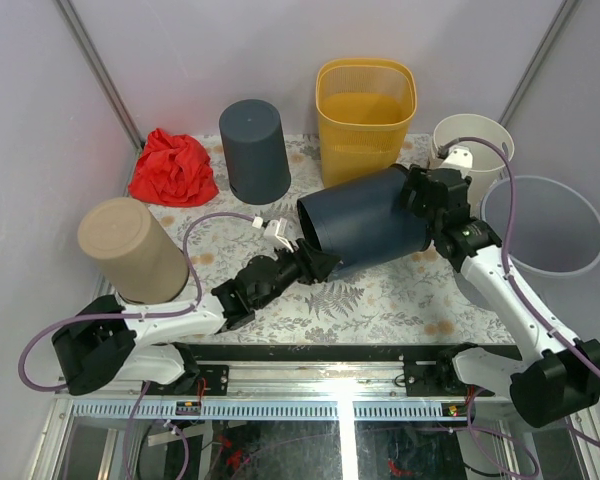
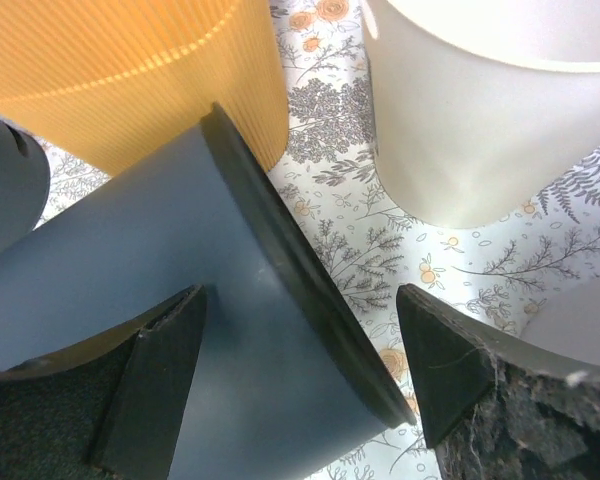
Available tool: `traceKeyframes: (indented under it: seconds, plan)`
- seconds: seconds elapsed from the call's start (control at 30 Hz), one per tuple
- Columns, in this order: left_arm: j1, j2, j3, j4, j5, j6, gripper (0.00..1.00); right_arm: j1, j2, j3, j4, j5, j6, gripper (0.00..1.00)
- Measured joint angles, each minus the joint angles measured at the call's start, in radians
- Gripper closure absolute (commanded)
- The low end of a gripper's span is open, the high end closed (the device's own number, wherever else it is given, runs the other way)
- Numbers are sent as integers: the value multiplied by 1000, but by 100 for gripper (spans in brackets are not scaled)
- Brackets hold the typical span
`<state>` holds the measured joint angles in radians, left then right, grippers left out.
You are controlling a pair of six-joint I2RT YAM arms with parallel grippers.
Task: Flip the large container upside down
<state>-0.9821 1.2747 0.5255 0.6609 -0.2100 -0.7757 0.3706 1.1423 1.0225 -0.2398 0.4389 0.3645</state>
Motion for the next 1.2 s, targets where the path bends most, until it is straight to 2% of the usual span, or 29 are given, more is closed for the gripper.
traceKeyframes:
  seconds: [0.17, 0.37, 0.47, 0.9, 1.2]
  plan:
    - [1, -40, 0, -35, -26, 6, 52, -106, 5, -69, 119, -170, 40, 16]
    - [18, -53, 7, -106, -41, 7, 54, -117, -31, -158, 229, -312, 76, 17]
    - [37, -53, 19, -145, -40, 7, 56, -123, -58, -198, 257, -378, 90, 22]
    - [157, -134, 29, -277, 8, 45, 56, -126, -174, -321, 276, -637, 200, 27]
    - [234, -209, 30, -343, 72, 68, 54, -114, -283, -395, 267, -723, 256, 27]
